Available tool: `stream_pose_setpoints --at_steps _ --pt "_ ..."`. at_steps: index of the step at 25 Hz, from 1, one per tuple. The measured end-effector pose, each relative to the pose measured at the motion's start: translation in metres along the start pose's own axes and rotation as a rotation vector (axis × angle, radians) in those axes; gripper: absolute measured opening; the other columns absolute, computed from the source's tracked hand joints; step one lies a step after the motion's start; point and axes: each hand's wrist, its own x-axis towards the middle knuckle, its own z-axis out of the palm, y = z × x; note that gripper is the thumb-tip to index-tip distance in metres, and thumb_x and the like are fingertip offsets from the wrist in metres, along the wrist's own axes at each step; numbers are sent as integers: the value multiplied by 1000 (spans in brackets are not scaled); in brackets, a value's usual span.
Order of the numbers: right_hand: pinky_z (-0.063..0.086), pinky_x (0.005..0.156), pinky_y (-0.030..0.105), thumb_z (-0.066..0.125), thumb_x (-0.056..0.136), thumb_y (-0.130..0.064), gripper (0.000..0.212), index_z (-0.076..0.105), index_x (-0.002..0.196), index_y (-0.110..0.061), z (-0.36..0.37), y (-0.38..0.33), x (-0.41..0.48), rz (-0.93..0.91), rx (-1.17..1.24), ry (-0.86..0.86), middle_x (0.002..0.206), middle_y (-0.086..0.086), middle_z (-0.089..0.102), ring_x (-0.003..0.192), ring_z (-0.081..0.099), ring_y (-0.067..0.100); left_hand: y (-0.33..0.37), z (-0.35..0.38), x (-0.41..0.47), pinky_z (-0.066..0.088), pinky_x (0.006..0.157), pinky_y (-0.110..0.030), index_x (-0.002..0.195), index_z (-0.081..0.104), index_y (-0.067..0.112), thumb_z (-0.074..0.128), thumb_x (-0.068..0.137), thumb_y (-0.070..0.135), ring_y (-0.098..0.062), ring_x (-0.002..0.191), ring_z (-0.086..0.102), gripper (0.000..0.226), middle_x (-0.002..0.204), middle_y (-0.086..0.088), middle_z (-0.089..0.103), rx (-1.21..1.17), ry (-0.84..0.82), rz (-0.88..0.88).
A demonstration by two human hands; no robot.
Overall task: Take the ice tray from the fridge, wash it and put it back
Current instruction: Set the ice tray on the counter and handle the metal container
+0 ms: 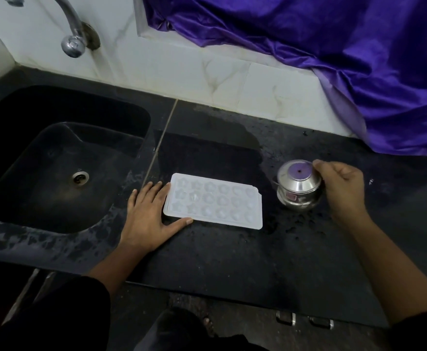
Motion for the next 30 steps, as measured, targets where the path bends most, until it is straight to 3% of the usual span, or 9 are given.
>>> stream_pose_setpoints --at_steps 3,6,10,15,19,23,27,30 --pt "39 57 37 70 92 -25 50 45 57 -1 7 -2 1 -183 -406 -69 54 18 45 52 41 23 1 -1 0 7 132 -52 161 38 24 43 77 97 -23 159 26 111 167 -1 40 4 1 0" --pt "38 53 34 69 91 -31 50 45 54 -7 22 -7 -5 -326 -742 -102 50 9 48 48 47 26 1 -1 0 8 132 -53 161 38 24 43 77 97 -23 159 26 111 167 -2 40 4 3 -2" --pt "48 61 35 65 93 -35 50 44 53 -13 41 -9 -9 -436 -952 -146 47 -1 44 46 44 21 0 -1 -1 9 132 -54 161 38 25 42 77 97 -22 158 27 110 166 -1 41 -3 9 1" --pt "38 57 33 64 94 -36 46 51 56 -13 47 -8 -9 -469 -1021 -155 51 -1 50 50 47 24 0 -1 -1 8 132 -53 161 37 26 43 77 97 -22 158 27 110 166 -1 41 -4 8 0" --pt "35 53 32 66 93 -34 52 44 54 -8 31 -6 -8 -355 -877 -106 48 4 44 47 45 23 1 -2 -1 9 132 -53 161 37 26 43 77 97 -22 158 27 110 166 -2 41 -1 7 -1" --pt "38 57 35 69 94 -25 50 46 58 1 2 7 -9 -114 -491 -32 55 19 48 52 42 20 1 -2 -1 9 132 -53 161 38 25 42 77 97 -23 158 27 110 166 -3 41 2 8 3" --pt "38 52 24 68 98 -16 40 54 62 -6 -19 11 -18 78 15 44 56 6 47 53 41 11 1 -1 0 10 131 -54 160 40 23 37 76 100 -24 158 28 115 165 -3 42 7 5 4" --pt "37 51 22 68 98 -14 37 55 65 -4 -24 10 -20 54 51 48 56 6 43 52 38 10 1 -1 0 11 131 -54 160 40 22 38 76 99 -24 158 28 115 166 -4 42 18 4 1"
